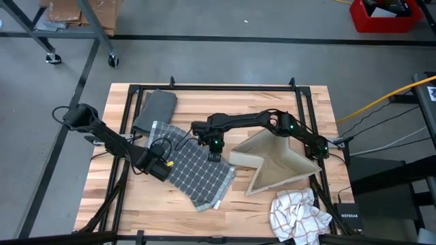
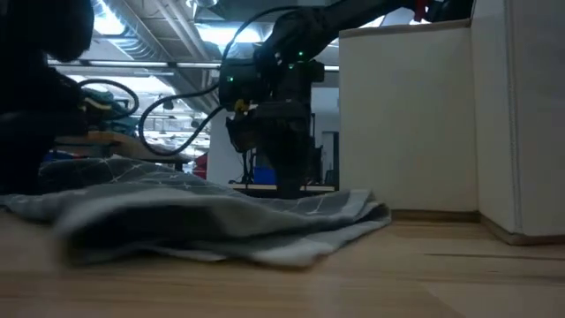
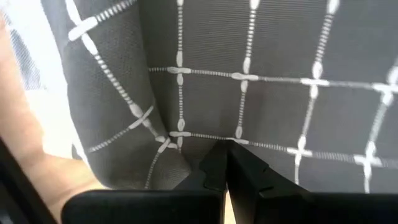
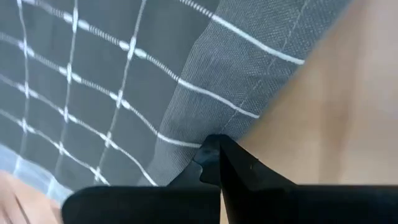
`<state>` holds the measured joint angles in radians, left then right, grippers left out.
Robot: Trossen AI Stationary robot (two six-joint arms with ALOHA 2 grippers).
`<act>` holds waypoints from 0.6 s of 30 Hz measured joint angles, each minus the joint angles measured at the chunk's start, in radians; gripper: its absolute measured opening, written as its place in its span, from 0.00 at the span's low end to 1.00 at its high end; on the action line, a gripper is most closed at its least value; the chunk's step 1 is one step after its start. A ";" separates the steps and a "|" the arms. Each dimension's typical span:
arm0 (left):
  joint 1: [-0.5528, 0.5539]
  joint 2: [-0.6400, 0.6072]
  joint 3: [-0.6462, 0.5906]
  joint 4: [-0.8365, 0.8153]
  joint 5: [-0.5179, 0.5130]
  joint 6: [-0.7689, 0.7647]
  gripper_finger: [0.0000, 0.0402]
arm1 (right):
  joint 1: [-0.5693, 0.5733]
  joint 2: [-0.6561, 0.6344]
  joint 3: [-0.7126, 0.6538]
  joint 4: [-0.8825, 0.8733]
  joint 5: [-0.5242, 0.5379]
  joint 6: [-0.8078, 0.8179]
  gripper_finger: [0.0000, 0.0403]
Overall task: Fold towel
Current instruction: Fold the gray patterned towel
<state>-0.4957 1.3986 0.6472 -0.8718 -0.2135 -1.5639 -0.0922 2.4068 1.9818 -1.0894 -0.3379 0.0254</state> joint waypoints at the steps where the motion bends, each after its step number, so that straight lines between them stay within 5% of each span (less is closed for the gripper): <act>1: 0.000 0.016 0.002 0.000 -0.003 0.000 0.00 | 0.008 -0.001 -0.010 0.004 -0.005 0.000 0.00; 6: -0.001 0.076 0.004 -0.003 -0.042 0.027 0.00 | 0.068 -0.003 -0.040 0.004 -0.077 0.000 0.00; 18: 0.041 0.087 -0.002 0.053 -0.350 0.314 0.00 | 0.213 0.002 -0.045 0.083 -0.123 0.053 0.00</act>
<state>-0.4547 1.4853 0.6449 -0.8191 -0.5640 -1.2494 0.1211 2.4086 1.9369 -1.0064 -0.4605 0.0785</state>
